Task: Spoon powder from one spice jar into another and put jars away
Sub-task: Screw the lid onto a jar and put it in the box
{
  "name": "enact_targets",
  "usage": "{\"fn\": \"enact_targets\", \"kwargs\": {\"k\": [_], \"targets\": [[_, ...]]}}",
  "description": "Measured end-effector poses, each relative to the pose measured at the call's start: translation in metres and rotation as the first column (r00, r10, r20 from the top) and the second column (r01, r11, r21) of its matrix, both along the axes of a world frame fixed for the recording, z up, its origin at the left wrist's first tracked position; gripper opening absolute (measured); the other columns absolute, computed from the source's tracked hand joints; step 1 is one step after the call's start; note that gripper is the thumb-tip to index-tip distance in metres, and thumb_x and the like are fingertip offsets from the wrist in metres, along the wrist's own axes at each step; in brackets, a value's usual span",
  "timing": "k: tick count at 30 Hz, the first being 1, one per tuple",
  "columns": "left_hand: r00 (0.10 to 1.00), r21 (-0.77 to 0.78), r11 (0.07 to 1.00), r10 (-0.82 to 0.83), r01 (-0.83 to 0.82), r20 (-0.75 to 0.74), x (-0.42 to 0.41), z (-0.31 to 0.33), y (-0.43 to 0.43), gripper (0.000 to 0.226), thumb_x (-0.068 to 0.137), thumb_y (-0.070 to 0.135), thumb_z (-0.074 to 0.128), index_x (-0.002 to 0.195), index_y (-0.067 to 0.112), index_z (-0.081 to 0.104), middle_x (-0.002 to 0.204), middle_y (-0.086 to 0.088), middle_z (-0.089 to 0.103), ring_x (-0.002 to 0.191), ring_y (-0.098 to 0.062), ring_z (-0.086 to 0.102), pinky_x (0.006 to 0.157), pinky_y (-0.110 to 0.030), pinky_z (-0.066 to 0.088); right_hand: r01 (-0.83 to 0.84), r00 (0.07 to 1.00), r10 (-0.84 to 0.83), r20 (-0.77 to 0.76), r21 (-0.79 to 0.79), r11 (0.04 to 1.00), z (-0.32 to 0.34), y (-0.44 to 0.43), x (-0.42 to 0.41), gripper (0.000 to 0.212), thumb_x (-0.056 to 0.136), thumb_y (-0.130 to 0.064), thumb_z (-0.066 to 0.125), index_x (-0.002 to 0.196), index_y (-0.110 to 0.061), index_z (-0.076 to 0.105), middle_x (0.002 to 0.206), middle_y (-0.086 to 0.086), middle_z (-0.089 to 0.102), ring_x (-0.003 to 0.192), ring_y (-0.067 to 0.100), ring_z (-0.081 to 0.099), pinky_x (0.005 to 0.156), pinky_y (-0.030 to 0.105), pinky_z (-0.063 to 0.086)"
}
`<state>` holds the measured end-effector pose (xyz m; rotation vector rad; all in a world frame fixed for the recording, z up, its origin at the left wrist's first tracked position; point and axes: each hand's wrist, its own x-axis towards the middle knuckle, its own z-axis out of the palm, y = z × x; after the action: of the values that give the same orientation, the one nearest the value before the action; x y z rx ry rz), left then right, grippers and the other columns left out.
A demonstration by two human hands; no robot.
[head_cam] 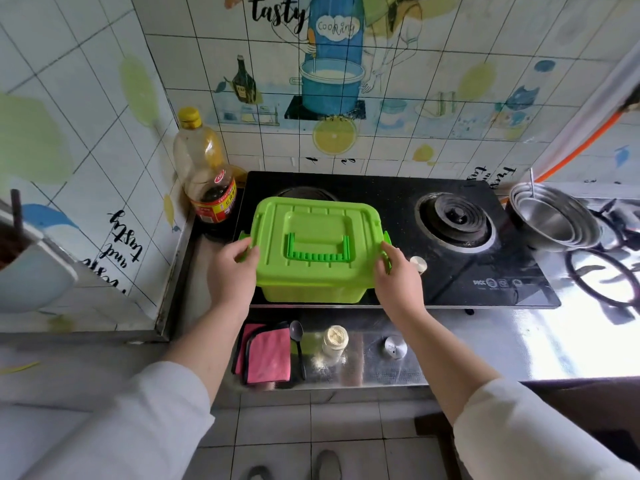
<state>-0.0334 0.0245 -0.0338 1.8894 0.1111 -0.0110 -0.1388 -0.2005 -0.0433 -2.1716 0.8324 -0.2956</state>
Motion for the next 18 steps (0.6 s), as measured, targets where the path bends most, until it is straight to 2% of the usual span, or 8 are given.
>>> {"fn": "enact_targets", "kwargs": {"k": [2, 3, 6, 8, 10, 12, 15, 18], "targets": [[1.0, 0.015, 1.0, 0.004, -0.004, 0.005, -0.002, 0.001, 0.0, 0.033, 0.092, 0.024, 0.062, 0.124, 0.015, 0.064, 0.125, -0.001, 0.065, 0.117, -0.016, 0.059, 0.103, -0.036, 0.046, -0.001, 1.0, 0.001, 0.007, -0.01, 1.0, -0.001, -0.002, 0.0, 0.044, 0.097, -0.031, 0.041, 0.141, -0.024, 0.043, 0.129, 0.023, 0.057, 0.045, 0.003, 0.048, 0.06, 0.025, 0.038], [1.0, 0.023, 1.0, 0.01, -0.01, 0.008, -0.004, 0.001, -0.001, 0.033, 0.092, 0.024, 0.062, 0.124, 0.015, 0.064, 0.126, -0.001, 0.064, 0.117, -0.017, 0.058, 0.102, -0.035, 0.045, -0.006, 1.0, 0.006, 0.016, -0.013, 1.0, -0.002, -0.002, 0.0, 0.043, 0.098, -0.03, 0.041, 0.14, -0.024, 0.044, 0.128, 0.023, 0.057, 0.052, 0.001, 0.047, 0.065, 0.027, 0.039], [0.999, 0.052, 0.998, 0.028, -0.029, 0.02, -0.009, 0.0, -0.003, 0.032, 0.093, 0.024, 0.059, 0.124, 0.016, 0.064, 0.127, -0.001, 0.063, 0.119, -0.017, 0.056, 0.098, -0.029, 0.043, -0.043, 0.998, 0.044, 0.04, -0.035, 0.998, 0.0, 0.001, -0.003, 0.043, 0.098, -0.026, 0.042, 0.141, -0.018, 0.045, 0.136, 0.013, 0.055, 0.083, 0.016, 0.052, 0.087, 0.038, 0.049], [0.999, 0.061, 0.998, 0.03, -0.032, 0.028, -0.012, -0.001, -0.003, 0.031, 0.094, 0.025, 0.059, 0.124, 0.016, 0.064, 0.127, -0.001, 0.062, 0.119, -0.017, 0.056, 0.098, -0.029, 0.042, -0.053, 0.998, 0.055, 0.042, -0.03, 0.998, 0.002, 0.003, -0.006, 0.044, 0.099, -0.025, 0.043, 0.142, -0.017, 0.044, 0.147, 0.007, 0.044, 0.08, 0.008, 0.042, 0.097, 0.048, 0.047], [0.999, 0.067, 0.997, 0.026, -0.028, 0.029, -0.013, -0.004, -0.001, 0.031, 0.094, 0.025, 0.058, 0.124, 0.017, 0.064, 0.128, 0.0, 0.062, 0.12, -0.017, 0.055, 0.101, -0.032, 0.043, -0.076, 0.997, 0.077, 0.022, -0.037, 0.996, 0.005, 0.004, -0.008, 0.045, 0.099, -0.024, 0.042, 0.143, -0.018, 0.041, 0.151, 0.006, 0.038, 0.077, 0.004, 0.037, 0.099, 0.051, 0.046], [0.999, 0.083, 0.996, 0.015, -0.017, 0.029, -0.014, -0.007, 0.001, 0.031, 0.094, 0.025, 0.058, 0.124, 0.017, 0.063, 0.129, 0.0, 0.062, 0.121, -0.017, 0.054, 0.102, -0.033, 0.043, -0.099, 0.995, 0.099, -0.007, -0.037, 0.994, 0.008, 0.004, -0.008, 0.045, 0.099, -0.023, 0.043, 0.144, -0.02, 0.04, 0.151, 0.005, 0.037, 0.088, 0.014, 0.046, 0.1, 0.05, 0.045], [0.999, 0.096, 0.995, 0.0, -0.003, 0.032, -0.014, -0.01, 0.002, 0.03, 0.095, 0.024, 0.057, 0.124, 0.017, 0.063, 0.13, -0.001, 0.061, 0.123, -0.018, 0.054, 0.101, -0.033, 0.042, -0.127, 0.992, 0.127, -0.016, -0.053, 0.99, 0.009, 0.004, -0.006, 0.045, 0.099, -0.023, 0.043, 0.144, -0.019, 0.041, 0.149, 0.006, 0.042, 0.094, 0.017, 0.051, 0.099, 0.049, 0.046], [1.0, 0.08, 0.997, 0.005, -0.007, 0.022, -0.009, -0.013, 0.003, 0.032, 0.094, 0.028, 0.059, 0.125, 0.02, 0.062, 0.129, 0.0, 0.061, 0.121, -0.018, 0.054, 0.1, -0.033, 0.044, -0.095, 0.993, 0.104, 0.055, -0.144, 0.985, 0.009, 0.0, -0.004, 0.04, 0.096, -0.019, 0.049, 0.136, -0.013, 0.05, 0.137, 0.006, 0.054, 0.109, 0.022, 0.055, 0.1, 0.038, 0.044]]}}
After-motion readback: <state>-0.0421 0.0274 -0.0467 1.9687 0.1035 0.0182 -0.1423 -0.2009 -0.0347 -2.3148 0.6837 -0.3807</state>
